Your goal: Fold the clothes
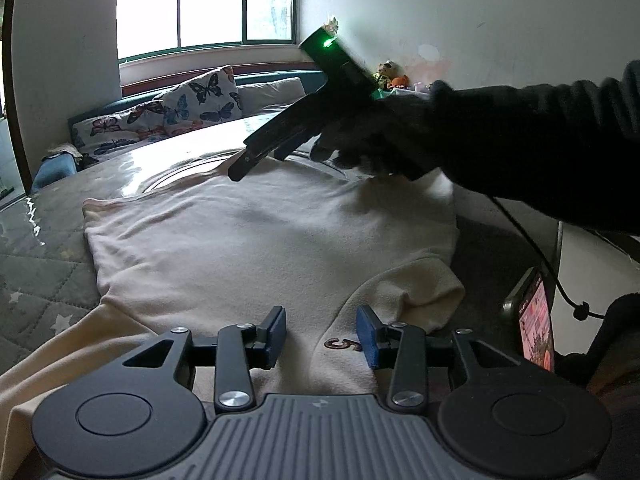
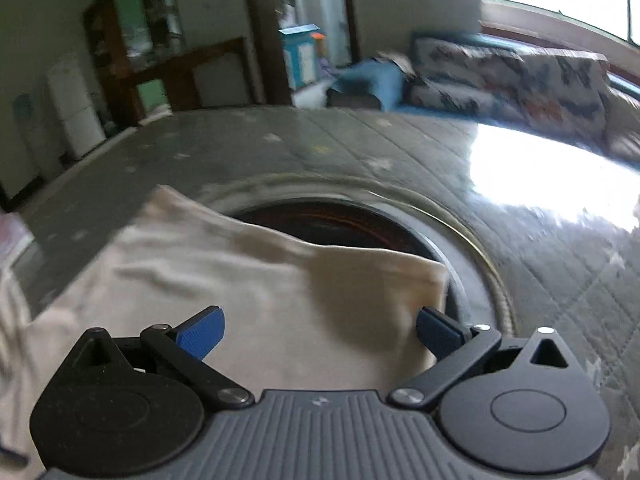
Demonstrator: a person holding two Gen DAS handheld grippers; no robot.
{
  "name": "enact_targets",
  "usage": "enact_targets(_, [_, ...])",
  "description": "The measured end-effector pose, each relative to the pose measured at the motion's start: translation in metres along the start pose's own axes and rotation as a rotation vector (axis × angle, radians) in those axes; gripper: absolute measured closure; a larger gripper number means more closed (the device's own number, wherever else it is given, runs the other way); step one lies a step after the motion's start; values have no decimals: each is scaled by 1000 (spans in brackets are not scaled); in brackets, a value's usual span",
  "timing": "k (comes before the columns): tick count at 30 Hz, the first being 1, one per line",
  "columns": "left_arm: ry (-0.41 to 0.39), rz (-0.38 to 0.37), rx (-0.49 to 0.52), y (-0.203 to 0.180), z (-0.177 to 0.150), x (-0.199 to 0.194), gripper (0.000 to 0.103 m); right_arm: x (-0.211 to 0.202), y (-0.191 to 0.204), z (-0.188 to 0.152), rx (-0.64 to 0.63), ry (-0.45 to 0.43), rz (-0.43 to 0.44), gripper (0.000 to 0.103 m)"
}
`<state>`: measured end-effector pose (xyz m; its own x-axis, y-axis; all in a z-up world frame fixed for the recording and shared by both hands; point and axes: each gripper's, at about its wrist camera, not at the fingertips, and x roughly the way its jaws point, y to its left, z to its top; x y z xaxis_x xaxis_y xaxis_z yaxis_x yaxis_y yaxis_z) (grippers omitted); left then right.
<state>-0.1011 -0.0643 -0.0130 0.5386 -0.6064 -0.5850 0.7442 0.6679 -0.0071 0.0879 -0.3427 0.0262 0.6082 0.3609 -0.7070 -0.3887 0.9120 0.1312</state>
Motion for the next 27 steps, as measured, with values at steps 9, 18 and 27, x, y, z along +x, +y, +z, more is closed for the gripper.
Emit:
enact_targets(9, [-3, -13, -9, 1, 0, -1, 60, -4, -17, 6, 63, -32, 13, 0])
enact_targets(18, [0, -10, -11, 1, 1, 0, 58, -12, -11, 8, 58, -67, 23, 0])
enact_targets(27, [1, 3, -13, 0, 0, -1, 57, 11, -13, 14, 49, 20, 17, 0])
